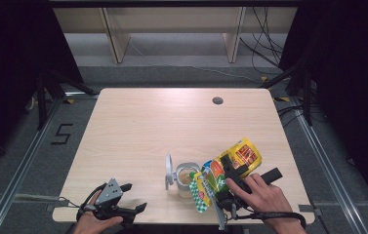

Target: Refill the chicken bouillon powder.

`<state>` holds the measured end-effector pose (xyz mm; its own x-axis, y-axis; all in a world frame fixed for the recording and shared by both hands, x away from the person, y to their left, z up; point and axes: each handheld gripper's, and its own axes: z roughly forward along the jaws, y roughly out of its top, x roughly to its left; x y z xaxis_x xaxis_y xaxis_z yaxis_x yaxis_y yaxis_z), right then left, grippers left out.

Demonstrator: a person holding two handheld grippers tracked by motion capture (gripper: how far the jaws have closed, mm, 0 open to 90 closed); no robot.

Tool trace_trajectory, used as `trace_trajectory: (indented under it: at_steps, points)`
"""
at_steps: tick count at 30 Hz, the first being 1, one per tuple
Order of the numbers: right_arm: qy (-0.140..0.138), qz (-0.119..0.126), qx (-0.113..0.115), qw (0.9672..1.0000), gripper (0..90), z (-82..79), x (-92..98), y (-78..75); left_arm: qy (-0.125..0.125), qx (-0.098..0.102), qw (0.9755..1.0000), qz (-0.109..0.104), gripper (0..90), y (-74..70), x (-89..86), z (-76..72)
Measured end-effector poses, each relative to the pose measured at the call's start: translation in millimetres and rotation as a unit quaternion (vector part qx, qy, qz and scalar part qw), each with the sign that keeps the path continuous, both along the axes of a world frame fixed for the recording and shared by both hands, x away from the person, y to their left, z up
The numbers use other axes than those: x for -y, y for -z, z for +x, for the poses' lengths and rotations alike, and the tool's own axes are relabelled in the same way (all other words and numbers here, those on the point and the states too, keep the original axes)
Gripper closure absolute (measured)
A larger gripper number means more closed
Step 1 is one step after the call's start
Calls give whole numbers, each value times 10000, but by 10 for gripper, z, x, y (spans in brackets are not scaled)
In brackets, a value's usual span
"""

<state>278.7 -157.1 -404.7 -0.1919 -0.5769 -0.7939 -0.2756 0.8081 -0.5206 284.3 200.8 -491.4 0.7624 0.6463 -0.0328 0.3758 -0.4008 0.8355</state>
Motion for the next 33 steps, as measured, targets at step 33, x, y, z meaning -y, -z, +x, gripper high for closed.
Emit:
trace_trajectory:
  at_steps: [33]
  points:
    - [20, 23, -12, 10000, 555, 6, 7, 22, -13, -26, 10000, -23, 154, 1, 1, -1]
